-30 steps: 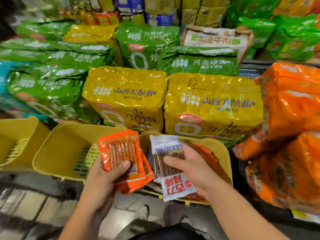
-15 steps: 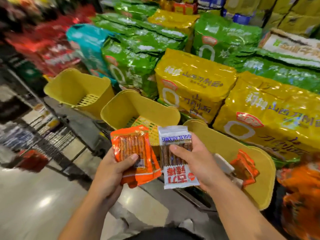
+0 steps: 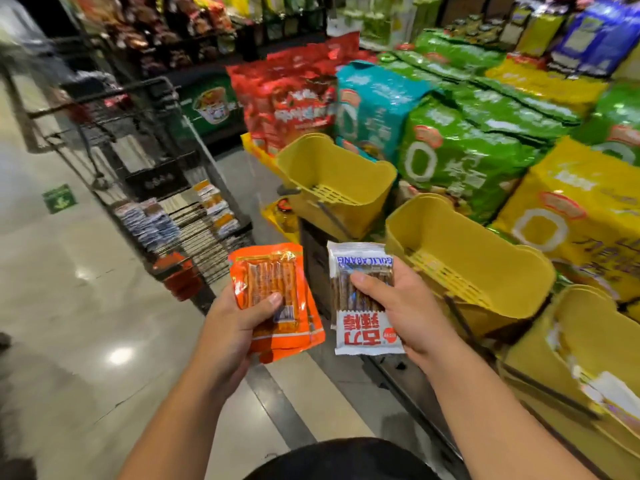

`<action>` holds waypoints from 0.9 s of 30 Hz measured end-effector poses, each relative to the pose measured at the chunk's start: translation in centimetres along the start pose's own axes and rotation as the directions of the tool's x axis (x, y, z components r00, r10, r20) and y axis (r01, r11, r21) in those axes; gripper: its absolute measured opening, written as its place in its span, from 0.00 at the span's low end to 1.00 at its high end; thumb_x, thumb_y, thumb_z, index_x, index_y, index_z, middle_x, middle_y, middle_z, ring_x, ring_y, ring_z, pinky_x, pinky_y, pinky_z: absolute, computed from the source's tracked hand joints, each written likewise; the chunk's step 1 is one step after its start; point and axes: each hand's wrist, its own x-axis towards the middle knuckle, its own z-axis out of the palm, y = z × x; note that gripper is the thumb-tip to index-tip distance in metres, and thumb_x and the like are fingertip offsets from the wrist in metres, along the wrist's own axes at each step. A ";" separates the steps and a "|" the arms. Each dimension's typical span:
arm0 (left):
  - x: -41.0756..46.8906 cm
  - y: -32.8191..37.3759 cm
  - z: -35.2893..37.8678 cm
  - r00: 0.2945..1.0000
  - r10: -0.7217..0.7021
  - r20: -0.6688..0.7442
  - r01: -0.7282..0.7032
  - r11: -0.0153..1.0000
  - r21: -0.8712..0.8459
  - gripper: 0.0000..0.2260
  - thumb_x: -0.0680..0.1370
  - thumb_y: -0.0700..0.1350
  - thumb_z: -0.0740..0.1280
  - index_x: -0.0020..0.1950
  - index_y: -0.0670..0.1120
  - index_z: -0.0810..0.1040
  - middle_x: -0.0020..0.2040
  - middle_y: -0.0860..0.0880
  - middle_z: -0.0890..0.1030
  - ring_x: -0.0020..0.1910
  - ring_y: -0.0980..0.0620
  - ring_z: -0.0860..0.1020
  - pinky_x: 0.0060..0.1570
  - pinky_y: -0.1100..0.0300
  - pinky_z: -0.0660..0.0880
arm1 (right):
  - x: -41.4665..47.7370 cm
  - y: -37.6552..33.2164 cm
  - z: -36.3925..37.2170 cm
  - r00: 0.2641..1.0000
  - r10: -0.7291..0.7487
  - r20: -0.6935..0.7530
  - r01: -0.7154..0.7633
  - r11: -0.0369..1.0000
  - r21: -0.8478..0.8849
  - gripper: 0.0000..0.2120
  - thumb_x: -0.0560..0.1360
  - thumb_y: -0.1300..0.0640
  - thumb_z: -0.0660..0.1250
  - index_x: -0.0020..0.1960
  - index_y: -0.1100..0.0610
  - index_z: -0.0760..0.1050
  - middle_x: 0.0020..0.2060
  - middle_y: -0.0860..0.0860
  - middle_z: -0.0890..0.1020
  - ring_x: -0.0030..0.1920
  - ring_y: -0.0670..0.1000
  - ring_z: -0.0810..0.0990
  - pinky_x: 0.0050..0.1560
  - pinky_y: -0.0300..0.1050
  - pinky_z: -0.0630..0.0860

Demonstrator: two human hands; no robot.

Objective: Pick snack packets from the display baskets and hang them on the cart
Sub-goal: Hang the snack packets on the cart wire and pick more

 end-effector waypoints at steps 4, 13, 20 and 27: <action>1.0 0.9 -7.4 0.996 0.032 -0.081 -0.034 0.999 -0.023 0.13 0.77 0.36 0.70 0.62 0.41 0.78 0.48 0.41 0.85 0.37 0.47 0.84 0.27 0.63 0.76 | 2.5 1.3 7.9 0.998 0.036 0.058 -0.036 0.999 0.000 0.11 0.78 0.59 0.71 0.60 0.54 0.79 0.49 0.56 0.87 0.45 0.56 0.87 0.50 0.56 0.83; 3.3 1.3 -19.1 0.959 -0.022 -0.283 0.000 0.997 -0.075 0.10 0.77 0.34 0.69 0.56 0.45 0.80 0.48 0.44 0.87 0.45 0.46 0.86 0.42 0.54 0.83 | 8.1 2.9 20.5 0.968 0.145 0.203 -0.138 0.989 -0.052 0.10 0.78 0.61 0.70 0.59 0.55 0.79 0.49 0.57 0.87 0.44 0.54 0.86 0.48 0.52 0.81; 8.4 2.7 -23.3 0.897 -0.065 -0.436 0.017 0.993 -0.113 0.13 0.77 0.38 0.72 0.60 0.47 0.80 0.50 0.46 0.87 0.50 0.45 0.86 0.54 0.47 0.80 | 15.9 3.1 26.7 0.930 0.210 0.302 -0.184 0.977 -0.111 0.12 0.79 0.61 0.69 0.62 0.55 0.79 0.51 0.57 0.87 0.47 0.56 0.86 0.50 0.53 0.82; 15.8 7.4 -26.5 0.817 -0.025 -0.577 -0.036 0.995 -0.093 0.11 0.77 0.38 0.72 0.58 0.49 0.80 0.49 0.49 0.87 0.48 0.48 0.86 0.49 0.50 0.80 | 27.1 0.1 33.1 0.825 0.294 0.483 -0.250 0.956 -0.154 0.14 0.79 0.60 0.69 0.65 0.57 0.77 0.50 0.59 0.87 0.42 0.55 0.87 0.38 0.46 0.82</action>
